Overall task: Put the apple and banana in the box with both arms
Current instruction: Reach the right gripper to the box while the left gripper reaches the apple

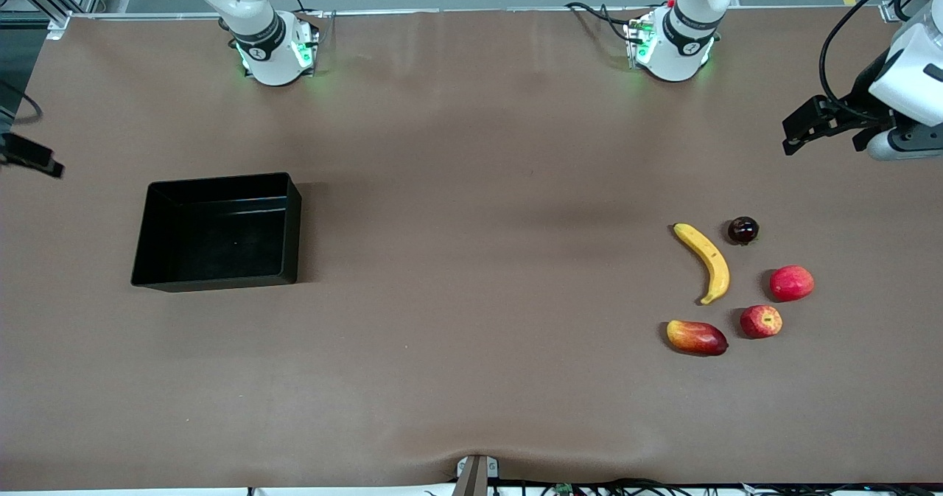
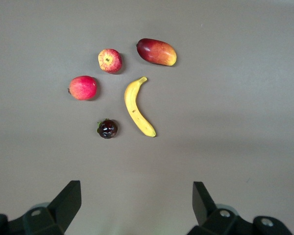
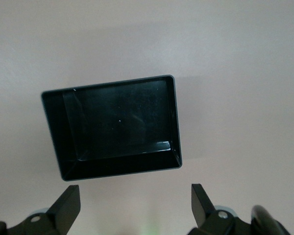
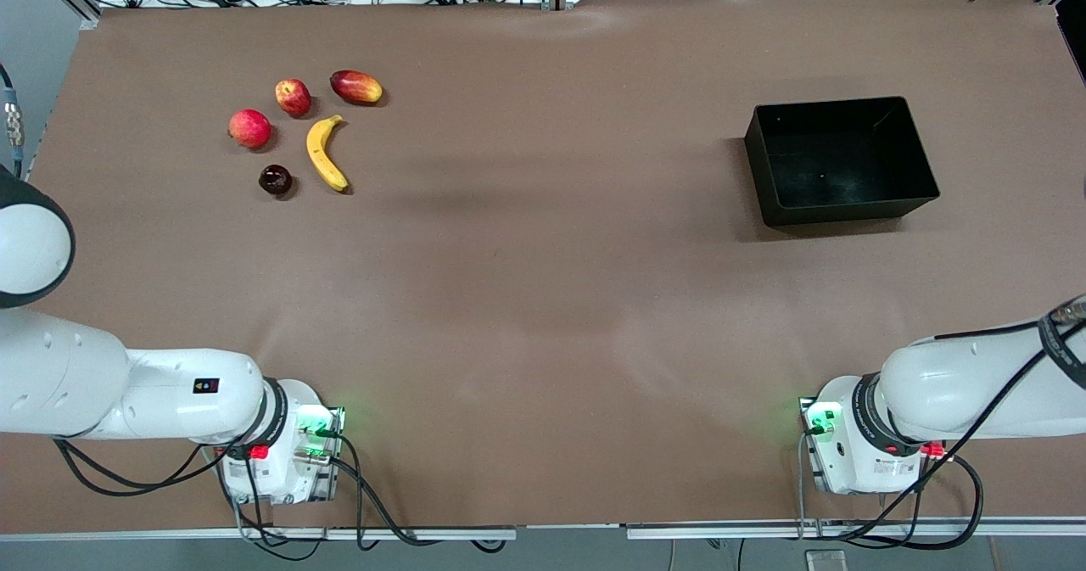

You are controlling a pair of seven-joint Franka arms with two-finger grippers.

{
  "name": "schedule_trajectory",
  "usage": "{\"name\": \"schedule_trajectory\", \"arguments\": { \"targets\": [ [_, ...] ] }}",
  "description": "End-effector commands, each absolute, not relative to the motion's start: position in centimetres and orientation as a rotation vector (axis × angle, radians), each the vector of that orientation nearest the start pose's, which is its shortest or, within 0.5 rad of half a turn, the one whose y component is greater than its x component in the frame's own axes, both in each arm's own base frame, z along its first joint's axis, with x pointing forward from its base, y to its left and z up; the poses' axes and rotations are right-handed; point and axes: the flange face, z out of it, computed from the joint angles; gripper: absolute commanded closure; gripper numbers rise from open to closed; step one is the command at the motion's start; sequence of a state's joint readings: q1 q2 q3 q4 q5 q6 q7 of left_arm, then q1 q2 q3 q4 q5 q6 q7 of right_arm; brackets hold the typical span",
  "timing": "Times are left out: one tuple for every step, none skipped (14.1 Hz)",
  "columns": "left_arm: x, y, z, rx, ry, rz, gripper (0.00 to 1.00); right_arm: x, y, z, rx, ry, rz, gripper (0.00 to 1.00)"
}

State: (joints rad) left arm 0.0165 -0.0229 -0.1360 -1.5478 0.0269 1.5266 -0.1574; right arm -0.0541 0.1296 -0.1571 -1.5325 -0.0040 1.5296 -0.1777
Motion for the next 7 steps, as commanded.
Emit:
{"name": "schedule_trajectory", "arguments": {
  "targets": [
    [54.0, -5.8, 64.5, -3.116, -0.05, 0.005, 0.0, 59.6, -15.5, 51.8, -3.128, -0.067, 0.25, 0.0],
    [54.1, -5.4, 64.5, -3.116, -0.061, 0.005, 0.0, 60.1, -15.9, 50.1, -3.119, -0.092, 0.28, 0.0],
    [54.2, -5.5, 64.3, -3.117, -0.062, 0.008, 0.0, 60.6, -16.5, 48.3, -3.113, -0.081, 0.302, 0.0],
    [54.2, -5.5, 64.2, -3.117, -0.061, 0.01, 0.0, 60.7, -17.6, 46.9, -3.096, -0.051, 0.318, 0.0],
    [54.2, -5.4, 64.2, -3.117, -0.061, 0.01, 0.0, 60.7, -18.7, 45.6, -3.073, -0.017, 0.34, 0.0],
    [54.5, -5.0, 64.0, -3.117, -0.071, 0.013, 0.0, 60.6, -19.7, 44.0, -3.059, 0.008, 0.376, 0.0],
    [54.9, -4.0, 63.3, -3.118, -0.097, 0.032, 0.0, 60.7, -20.2, 42.1, -3.048, 0.018, 0.414, 0.0]
  ]
}}
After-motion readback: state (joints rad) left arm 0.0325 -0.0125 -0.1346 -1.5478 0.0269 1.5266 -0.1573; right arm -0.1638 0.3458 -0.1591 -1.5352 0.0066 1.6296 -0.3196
